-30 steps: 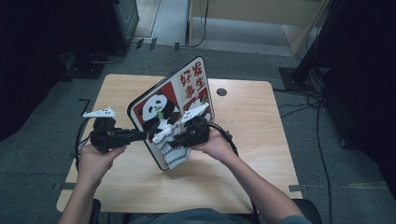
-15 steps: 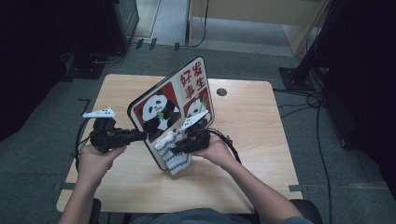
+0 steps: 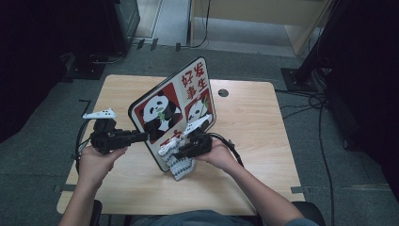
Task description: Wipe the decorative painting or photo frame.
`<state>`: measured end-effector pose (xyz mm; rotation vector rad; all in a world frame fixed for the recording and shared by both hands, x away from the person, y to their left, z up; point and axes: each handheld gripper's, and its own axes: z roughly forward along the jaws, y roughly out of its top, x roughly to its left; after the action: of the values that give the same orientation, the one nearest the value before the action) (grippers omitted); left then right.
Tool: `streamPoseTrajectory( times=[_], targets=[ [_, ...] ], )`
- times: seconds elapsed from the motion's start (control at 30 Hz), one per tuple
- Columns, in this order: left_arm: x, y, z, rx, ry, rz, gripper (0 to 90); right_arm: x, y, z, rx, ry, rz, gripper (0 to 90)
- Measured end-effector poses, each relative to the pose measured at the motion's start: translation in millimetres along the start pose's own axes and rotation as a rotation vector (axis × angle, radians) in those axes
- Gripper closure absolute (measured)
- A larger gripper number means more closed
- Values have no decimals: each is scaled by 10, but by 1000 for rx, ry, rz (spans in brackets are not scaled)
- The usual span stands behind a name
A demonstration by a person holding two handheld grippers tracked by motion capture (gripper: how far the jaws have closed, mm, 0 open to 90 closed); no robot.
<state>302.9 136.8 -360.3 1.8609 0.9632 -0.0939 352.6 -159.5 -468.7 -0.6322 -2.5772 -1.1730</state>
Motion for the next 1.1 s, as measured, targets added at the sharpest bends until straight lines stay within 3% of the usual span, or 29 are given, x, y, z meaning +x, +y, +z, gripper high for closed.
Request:
streamPoseTrajectory(
  times=[0.13, 0.47, 0.73, 1.1],
  targets=[
    [0, 1, 3, -2, -3, -1, 744, -31, -14, 10, 17, 23, 43, 772],
    [19, 4, 12, 5, -6, -9, 702, 9, 67, -104, -5, 44, 50, 785],
    [30, -8, -47, -7, 5, -2, 658, 93, 217, -324, -58, 29, 47, 786],
    [34, -66, -173, -23, 10, -15, 648, 255, 508, -521, -94, 21, 1, 786]
  ],
)
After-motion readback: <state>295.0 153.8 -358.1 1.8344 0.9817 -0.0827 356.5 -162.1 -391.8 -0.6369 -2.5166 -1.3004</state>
